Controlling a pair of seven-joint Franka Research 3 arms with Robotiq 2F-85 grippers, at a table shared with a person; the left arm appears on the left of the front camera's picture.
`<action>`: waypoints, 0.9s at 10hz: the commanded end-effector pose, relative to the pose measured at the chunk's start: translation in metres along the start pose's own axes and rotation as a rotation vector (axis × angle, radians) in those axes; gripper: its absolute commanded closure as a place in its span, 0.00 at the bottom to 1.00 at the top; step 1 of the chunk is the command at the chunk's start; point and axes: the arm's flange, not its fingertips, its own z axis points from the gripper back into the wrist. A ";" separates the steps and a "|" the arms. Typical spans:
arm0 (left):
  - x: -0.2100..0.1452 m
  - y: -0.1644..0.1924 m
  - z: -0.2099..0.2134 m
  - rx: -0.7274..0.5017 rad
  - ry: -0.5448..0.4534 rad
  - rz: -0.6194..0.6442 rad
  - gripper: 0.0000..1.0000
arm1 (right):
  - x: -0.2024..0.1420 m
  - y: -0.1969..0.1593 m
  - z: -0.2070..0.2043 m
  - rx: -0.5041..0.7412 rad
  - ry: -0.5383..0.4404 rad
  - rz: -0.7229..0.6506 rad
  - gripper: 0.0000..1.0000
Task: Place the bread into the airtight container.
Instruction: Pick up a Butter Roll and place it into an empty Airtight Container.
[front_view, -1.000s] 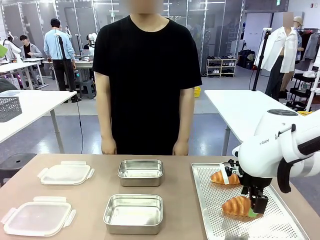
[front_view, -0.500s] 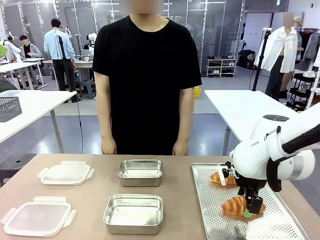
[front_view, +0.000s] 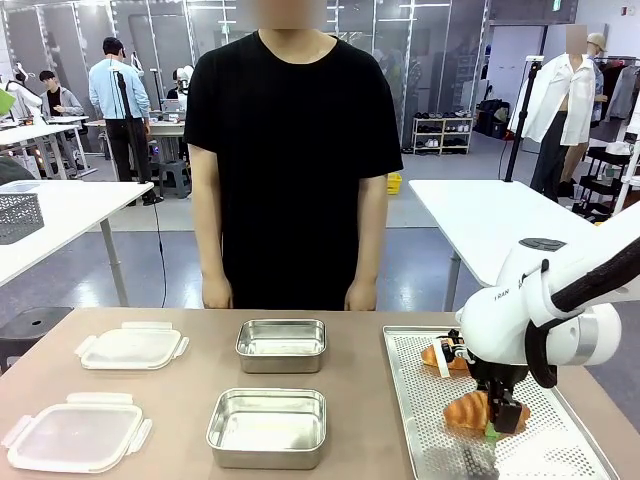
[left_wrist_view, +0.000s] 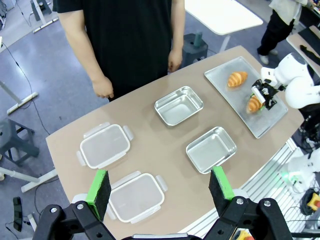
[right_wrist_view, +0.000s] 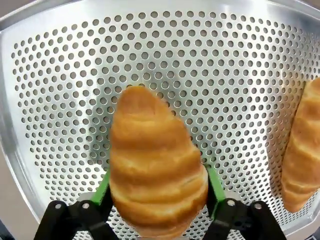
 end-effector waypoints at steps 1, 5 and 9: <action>0.001 0.000 0.001 -0.001 0.003 -0.009 0.00 | -0.004 0.000 0.000 -0.023 -0.027 0.020 0.30; 0.001 0.000 0.001 -0.001 0.003 -0.009 0.00 | 0.006 0.015 0.051 -0.021 -0.030 0.036 0.39; 0.001 0.000 0.001 -0.001 0.003 -0.009 0.00 | 0.074 0.045 0.128 -0.038 -0.022 0.058 0.39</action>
